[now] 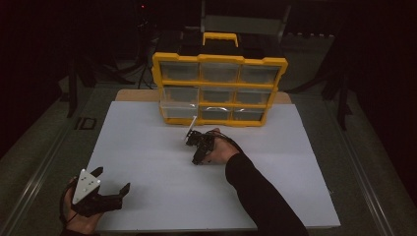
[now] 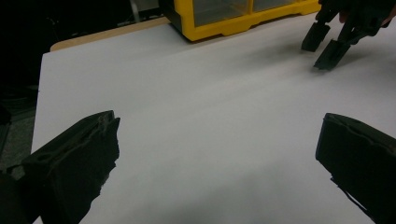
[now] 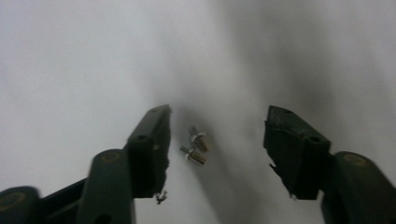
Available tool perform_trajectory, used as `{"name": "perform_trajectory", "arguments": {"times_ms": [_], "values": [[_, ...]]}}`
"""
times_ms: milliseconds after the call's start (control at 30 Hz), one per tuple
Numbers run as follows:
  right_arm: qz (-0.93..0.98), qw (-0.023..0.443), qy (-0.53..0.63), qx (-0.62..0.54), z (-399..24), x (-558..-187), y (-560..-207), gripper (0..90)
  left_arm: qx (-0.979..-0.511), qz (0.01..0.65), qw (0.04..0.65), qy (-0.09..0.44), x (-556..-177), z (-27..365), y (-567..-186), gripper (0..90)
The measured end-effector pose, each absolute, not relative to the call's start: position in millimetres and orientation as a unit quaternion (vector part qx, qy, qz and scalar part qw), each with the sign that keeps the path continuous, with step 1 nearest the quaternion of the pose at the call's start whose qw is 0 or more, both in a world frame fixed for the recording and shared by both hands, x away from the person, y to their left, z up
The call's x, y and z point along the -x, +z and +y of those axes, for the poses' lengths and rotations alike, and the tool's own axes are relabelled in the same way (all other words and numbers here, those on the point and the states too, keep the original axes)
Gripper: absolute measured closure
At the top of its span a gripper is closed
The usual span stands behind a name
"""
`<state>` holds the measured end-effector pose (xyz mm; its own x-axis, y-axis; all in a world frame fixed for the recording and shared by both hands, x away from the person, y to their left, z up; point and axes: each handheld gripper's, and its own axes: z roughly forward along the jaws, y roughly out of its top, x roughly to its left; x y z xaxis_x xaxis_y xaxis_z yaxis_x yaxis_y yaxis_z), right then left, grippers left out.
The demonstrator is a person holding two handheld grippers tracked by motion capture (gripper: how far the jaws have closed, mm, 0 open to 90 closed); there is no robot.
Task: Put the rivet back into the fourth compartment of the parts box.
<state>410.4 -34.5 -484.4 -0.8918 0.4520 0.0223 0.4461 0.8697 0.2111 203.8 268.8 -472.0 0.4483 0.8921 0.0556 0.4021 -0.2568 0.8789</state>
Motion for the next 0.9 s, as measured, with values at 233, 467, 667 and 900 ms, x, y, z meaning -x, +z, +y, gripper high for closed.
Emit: {"name": "perform_trajectory", "arguments": {"times_ms": [233,467,667,900], "values": [[0.966,0.006,0.096,-0.238,-30.3,-409.3,-488.0,66.6,-0.739,0.437,0.423,0.289,-203.7,268.6,-472.2,0.1],[0.969,0.015,0.081,-0.234,-30.5,-406.3,-487.6,79.9,-0.739,0.438,0.422,0.289,-203.8,268.3,-472.2,0.1],[0.97,0.018,0.077,-0.228,-29.0,-404.5,-487.4,82.7,-0.74,0.437,0.422,0.289,-203.6,268.2,-472.2,0.1],[0.97,0.013,0.085,-0.227,-30.5,-405.1,-486.1,82.8,-0.74,0.437,0.422,0.289,-203.7,268.6,-472.1,0.1]]}}
